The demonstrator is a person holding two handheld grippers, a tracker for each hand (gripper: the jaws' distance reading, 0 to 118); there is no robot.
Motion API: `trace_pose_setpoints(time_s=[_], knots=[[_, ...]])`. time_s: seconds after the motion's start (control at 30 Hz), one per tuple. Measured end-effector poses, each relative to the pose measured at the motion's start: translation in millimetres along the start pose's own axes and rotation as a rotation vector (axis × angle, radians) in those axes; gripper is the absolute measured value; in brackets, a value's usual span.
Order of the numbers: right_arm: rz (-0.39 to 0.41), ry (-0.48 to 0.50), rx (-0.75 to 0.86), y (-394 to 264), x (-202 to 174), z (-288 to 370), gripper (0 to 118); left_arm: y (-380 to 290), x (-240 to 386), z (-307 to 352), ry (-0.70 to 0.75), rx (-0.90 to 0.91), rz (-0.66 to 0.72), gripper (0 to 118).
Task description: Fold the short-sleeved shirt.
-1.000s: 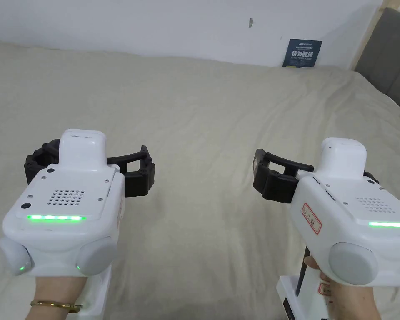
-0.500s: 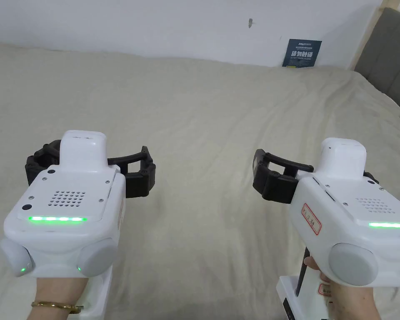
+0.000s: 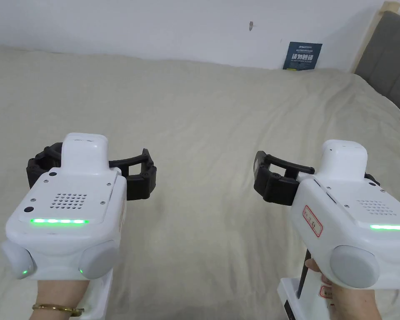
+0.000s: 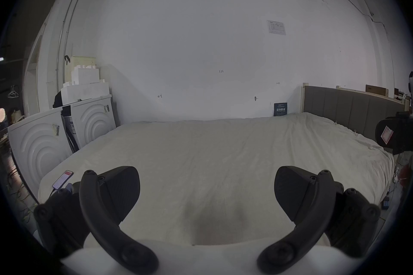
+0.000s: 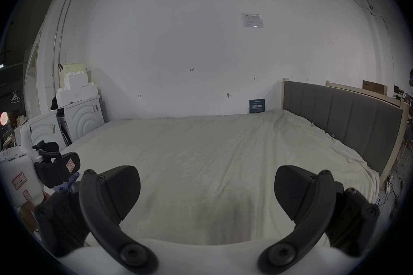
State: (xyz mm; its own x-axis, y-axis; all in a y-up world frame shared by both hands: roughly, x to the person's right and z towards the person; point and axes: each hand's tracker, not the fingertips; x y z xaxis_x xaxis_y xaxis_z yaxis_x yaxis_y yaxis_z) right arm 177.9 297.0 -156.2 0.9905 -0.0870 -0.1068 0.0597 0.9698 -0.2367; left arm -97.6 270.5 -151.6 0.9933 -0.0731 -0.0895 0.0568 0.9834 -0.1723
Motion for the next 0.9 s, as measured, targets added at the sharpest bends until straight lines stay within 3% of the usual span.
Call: trace_pose_setpoints(time_s=[0.3, 0.37, 0.43, 0.57, 0.63, 0.73, 0.9], knots=[[-0.01, 0.007, -0.026, 4.1, -2.0, -0.7, 118, 1.1, 1.4, 1.6, -0.007, -0.003, 0.004, 118], [-0.038, 0.002, -0.174, 10.3, -1.9, -8.8, 118, 0.8, 1.9, 2.5, -0.01, -0.008, 0.007, 118], [-0.134, -0.038, -0.276, 14.0, -0.3, -14.8, 118, -1.1, 4.4, 3.5, -0.004, -0.04, 0.016, 118], [-0.421, -0.004, -0.487, 13.1, 11.6, -17.4, 118, -22.5, 10.0, 6.2, 0.01, -0.236, 0.079, 118], [-0.501, -0.038, -0.645, 7.0, 12.3, -16.1, 118, -36.8, 11.4, 11.2, -0.01, -0.325, 0.137, 118], [-0.462, -0.022, -0.872, -4.6, 13.2, -20.0, 118, -54.4, 14.9, 19.4, -0.008, -0.421, 0.143, 118], [-0.34, -0.16, -0.823, -31.1, 4.3, -15.2, 118, -80.5, 12.8, 17.3, -0.011, -0.498, 0.112, 118]])
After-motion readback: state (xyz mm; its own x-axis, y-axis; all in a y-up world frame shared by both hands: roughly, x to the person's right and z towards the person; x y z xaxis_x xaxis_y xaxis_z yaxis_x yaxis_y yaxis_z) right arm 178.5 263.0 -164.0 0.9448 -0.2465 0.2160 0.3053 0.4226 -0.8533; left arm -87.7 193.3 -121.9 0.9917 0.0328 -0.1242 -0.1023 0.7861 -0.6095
